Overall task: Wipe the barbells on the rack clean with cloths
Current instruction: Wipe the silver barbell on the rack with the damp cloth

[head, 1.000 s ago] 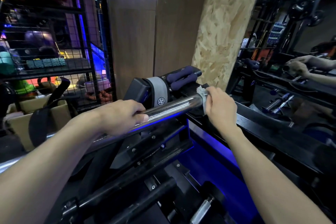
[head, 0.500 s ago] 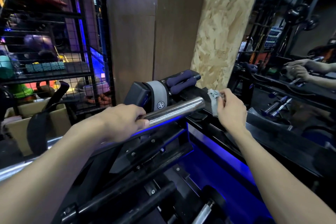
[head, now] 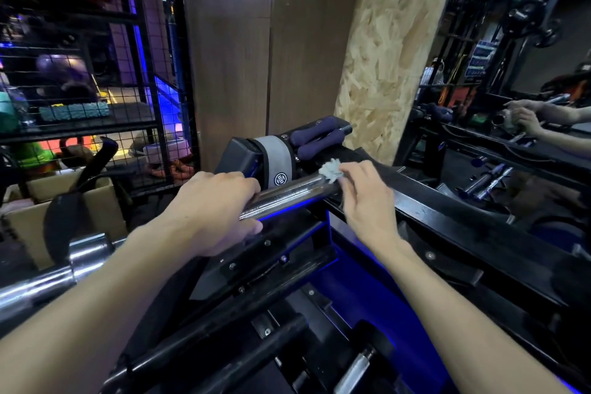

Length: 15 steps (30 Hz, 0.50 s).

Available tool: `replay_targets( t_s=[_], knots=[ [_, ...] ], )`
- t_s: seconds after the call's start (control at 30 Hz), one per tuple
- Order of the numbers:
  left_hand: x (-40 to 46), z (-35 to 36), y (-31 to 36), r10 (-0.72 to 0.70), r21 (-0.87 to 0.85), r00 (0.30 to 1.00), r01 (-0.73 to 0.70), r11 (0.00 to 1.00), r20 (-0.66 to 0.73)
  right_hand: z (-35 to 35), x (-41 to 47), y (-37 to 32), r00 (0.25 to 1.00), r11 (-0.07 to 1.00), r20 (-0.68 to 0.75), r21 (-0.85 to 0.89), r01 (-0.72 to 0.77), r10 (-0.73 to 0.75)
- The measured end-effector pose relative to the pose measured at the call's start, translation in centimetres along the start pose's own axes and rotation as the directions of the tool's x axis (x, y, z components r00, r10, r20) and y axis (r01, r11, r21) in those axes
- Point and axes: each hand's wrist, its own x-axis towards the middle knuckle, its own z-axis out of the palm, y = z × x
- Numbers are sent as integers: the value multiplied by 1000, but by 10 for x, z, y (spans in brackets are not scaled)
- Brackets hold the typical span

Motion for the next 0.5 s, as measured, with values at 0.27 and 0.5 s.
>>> replay_targets(
  t_s=[0.27,0.5],
  knots=[
    [4,-4,-4,14,-57,998,-11,998,55,-8,21,28,991,991,-6,-5,-134,134],
    [5,-4,-6,36,-48,997,-33,998,65,-7,5,14,997,995,72,89,-37,31]
  ],
)
